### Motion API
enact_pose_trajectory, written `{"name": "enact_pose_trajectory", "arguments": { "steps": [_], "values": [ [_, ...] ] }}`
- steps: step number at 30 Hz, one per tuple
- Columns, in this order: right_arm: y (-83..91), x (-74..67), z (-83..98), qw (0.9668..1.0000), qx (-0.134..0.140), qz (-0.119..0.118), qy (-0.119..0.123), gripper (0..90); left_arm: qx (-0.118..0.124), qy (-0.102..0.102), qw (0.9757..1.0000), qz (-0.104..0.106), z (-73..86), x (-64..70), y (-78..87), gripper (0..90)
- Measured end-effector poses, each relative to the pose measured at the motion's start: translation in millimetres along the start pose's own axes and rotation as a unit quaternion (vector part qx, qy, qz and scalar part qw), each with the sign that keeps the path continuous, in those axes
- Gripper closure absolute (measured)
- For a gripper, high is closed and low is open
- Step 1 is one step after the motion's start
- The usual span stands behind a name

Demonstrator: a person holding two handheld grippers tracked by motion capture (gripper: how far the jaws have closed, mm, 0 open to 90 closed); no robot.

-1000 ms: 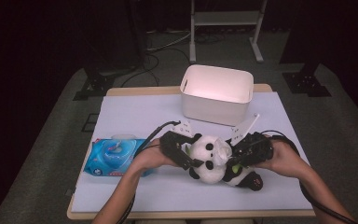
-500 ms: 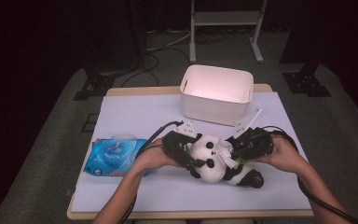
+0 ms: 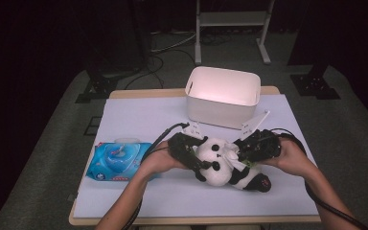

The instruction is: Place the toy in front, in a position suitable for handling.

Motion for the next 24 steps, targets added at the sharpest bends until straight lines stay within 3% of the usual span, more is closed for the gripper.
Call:
{"name": "enact_pose_trajectory", "arguments": {
  "steps": [8,16,24],
  "values": [
    [5.8,-6.6,-2.9,0.9999,0.003,0.012,0.011,84.3,-0.005,0.004,1.0,-0.001,-3.5,-1.4,-1.2,14.8],
    [5.8,-24.1,-13.3,0.9994,0.013,-0.012,0.031,84.3,-0.003,0.006,1.0,-0.004,-5.5,-2.8,-1.9,14.7],
    [-5.2,-34.7,-11.7,0.999,-0.006,-0.02,0.04,84.3,-0.006,0.007,0.9999,-0.008,-5.4,-5.8,-1.7,14.7]
  ]
}}
Point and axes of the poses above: each handheld gripper's, and its own axes: y roughly backward along the jaws, z roughly out of its underside, x roughly to its right, the point moved 9 cm from there along -y, roughly forward along the jaws, and after that the axes turned 9 degrees about -z, right-handed, at the moved point
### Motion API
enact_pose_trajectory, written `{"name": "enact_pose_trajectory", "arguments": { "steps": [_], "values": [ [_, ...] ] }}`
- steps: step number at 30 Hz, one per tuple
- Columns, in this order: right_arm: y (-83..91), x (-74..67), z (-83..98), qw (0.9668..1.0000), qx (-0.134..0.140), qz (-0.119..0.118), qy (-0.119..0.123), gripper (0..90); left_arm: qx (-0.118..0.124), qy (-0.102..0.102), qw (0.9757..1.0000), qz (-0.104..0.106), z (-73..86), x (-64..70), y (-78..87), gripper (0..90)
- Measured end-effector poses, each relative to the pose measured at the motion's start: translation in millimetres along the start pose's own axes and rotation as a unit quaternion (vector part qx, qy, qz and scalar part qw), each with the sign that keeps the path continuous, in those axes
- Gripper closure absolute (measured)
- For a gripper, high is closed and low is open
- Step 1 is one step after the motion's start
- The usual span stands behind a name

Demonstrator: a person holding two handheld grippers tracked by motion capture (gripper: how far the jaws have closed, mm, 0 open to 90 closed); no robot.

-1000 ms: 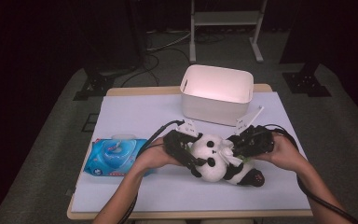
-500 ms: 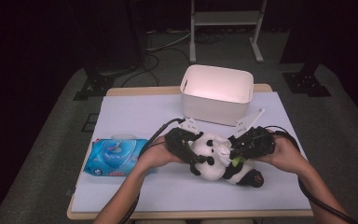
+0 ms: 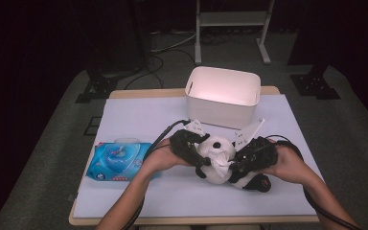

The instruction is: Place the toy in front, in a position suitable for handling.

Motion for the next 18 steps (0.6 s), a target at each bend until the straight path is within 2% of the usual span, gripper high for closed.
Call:
{"name": "enact_pose_trajectory", "arguments": {
  "steps": [9,11,18],
  "values": [
    [-2.4,9.1,5.4,0.9998,-0.009,0.019,-0.007,84.9,0.004,0.002,1.0,0.004,-0.2,1.2,0.7,14.5],
    [-0.8,12.4,6.4,0.9997,-0.007,0.023,-0.011,85.1,0.009,0.012,0.9999,0.009,-0.9,2.9,0.5,14.5],
    [9.0,22.3,12.7,0.9992,0.012,0.032,-0.023,85.3,0.015,0.013,0.9997,0.016,-3.8,7.5,0.9,14.4]
  ]
}}
Point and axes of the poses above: each handheld gripper's, and its own axes: y roughly backward along the jaws, z roughly out of its underside, x roughly to its right, the point moved 9 cm from there along -y, roughly forward along the jaws, and after that the axes turned 9 degrees about -z, right-handed, at the moved point
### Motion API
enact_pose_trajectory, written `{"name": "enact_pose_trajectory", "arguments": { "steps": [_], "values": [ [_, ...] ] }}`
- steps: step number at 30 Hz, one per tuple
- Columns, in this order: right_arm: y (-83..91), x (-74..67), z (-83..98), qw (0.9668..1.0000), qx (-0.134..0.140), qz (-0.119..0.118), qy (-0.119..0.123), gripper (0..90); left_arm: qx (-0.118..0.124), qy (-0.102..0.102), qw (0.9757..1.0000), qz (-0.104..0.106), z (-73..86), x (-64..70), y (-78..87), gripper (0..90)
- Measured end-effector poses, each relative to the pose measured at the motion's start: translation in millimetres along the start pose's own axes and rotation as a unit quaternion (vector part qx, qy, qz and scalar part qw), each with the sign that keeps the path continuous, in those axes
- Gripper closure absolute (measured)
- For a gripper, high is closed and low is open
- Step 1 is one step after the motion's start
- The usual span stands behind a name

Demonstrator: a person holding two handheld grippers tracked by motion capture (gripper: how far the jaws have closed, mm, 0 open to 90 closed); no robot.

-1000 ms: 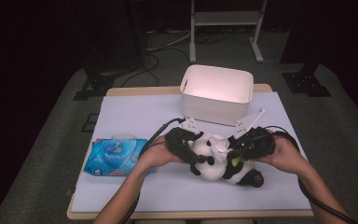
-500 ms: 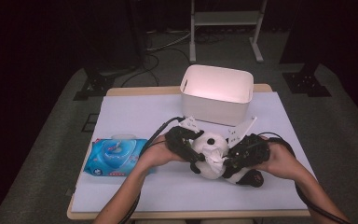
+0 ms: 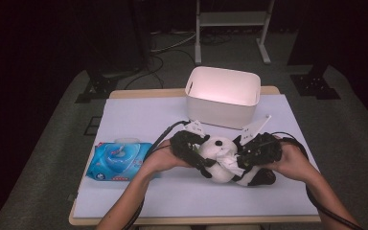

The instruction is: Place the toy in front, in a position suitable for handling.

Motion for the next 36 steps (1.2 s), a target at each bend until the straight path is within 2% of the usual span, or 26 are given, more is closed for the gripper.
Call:
{"name": "enact_pose_trajectory", "arguments": {
  "steps": [10,13,18,20,25,36],
  "values": [
    [8.5,16.6,4.0,0.9996,0.023,0.007,-0.016,85.4,-0.005,0.0,1.0,0.002,0.7,3.7,-0.4,14.4],
    [8.7,21.0,4.2,0.9994,0.028,0.002,-0.022,85.4,-0.009,-0.001,1.0,0.002,2.2,3.8,-1.1,14.4],
    [7.5,26.3,1.9,0.9993,0.032,0.003,-0.021,85.4,-0.014,0.003,0.9999,0.005,6.2,2.8,-1.2,14.4],
    [5.3,25.8,1.1,0.9991,0.034,-0.002,-0.023,85.4,-0.02,-0.002,0.9998,0.0,9.3,1.9,-2.3,14.6],
    [2.5,22.4,-2.2,0.9992,0.036,-0.001,-0.017,85.3,-0.025,0.003,0.9997,-0.004,12.9,-0.1,-2.4,16.3],
    [7.7,13.4,-8.3,0.9994,0.034,0.002,-0.009,85.3,-0.017,0.008,0.9998,-0.004,10.8,-1.6,-2.2,16.1]
  ]
}}
Point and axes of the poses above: each handheld gripper's, and its own axes: y roughly backward along the jaws, z roughly out of its underside, x roughly to its right, the point moved 9 cm from there along -y, roughly forward along the jaws, and after that the axes turned 9 degrees about -z, right-handed, at the moved point
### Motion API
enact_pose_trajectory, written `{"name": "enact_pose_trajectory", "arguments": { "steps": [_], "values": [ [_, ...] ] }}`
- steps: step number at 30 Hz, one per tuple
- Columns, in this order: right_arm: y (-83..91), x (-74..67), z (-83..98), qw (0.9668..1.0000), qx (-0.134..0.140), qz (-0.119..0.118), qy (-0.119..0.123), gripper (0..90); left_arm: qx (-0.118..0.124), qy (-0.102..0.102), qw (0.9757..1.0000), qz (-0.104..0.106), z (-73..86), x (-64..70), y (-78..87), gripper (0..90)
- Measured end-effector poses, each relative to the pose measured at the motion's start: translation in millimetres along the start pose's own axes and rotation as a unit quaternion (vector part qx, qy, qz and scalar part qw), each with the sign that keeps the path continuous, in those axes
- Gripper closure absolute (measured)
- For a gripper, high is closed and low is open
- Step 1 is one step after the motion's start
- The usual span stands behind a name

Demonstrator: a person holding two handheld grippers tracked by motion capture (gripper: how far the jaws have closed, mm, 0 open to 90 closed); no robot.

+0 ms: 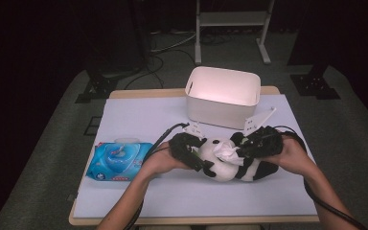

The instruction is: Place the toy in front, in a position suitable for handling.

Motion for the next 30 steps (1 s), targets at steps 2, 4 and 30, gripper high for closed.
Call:
{"name": "enact_pose_trajectory", "arguments": {
  "steps": [2,4,30],
  "values": [
    [-1.1,-3.1,-3.9,1.0,0.0,-0.002,0.009,85.3,0.001,0.0,1.0,-0.001,-0.4,0.1,-0.2,16.2],
    [-2.2,-6.9,-6.1,0.9999,0.0,-0.007,0.012,85.2,-0.003,-0.003,1.0,-0.003,0.6,-0.7,-0.2,16.2],
    [-11.8,-24.8,16.5,0.9992,-0.003,-0.04,0.007,85.2,-0.006,-0.004,1.0,-0.006,2.9,-1.3,-4.8,16.1]
  ]
}}
Point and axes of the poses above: each handheld gripper's, and its own axes: y roughly backward along the jaws, z roughly out of its underside, x roughly to its right, the point moved 9 cm from there along -y, roughly forward along the jaws, and after that the axes turned 9 degrees about -z, right-handed, at the moved point
